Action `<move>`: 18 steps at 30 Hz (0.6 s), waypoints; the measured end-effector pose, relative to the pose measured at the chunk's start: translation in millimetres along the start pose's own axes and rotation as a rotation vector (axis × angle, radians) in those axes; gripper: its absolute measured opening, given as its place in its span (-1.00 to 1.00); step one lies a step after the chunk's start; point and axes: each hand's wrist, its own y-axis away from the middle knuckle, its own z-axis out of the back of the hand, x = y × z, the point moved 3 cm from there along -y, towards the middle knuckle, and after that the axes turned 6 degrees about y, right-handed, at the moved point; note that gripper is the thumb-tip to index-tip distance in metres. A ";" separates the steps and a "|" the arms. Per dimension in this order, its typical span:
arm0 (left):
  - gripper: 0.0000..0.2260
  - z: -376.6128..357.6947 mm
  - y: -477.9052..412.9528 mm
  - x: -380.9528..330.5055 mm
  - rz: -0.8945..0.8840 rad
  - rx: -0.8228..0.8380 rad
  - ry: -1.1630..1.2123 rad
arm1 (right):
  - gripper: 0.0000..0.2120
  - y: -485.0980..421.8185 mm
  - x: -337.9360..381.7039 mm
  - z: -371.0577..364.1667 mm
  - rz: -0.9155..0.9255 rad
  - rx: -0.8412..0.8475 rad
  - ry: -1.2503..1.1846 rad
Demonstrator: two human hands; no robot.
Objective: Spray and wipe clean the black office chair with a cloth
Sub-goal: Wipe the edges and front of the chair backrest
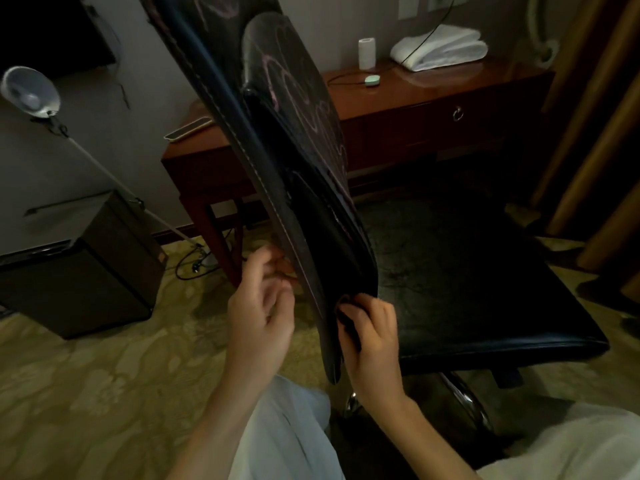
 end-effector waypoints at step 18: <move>-0.62 5.9 -2.9 -1.1 0.033 0.019 0.078 | -0.83 -82.9 72.4 44.7 0.270 -0.121 -0.247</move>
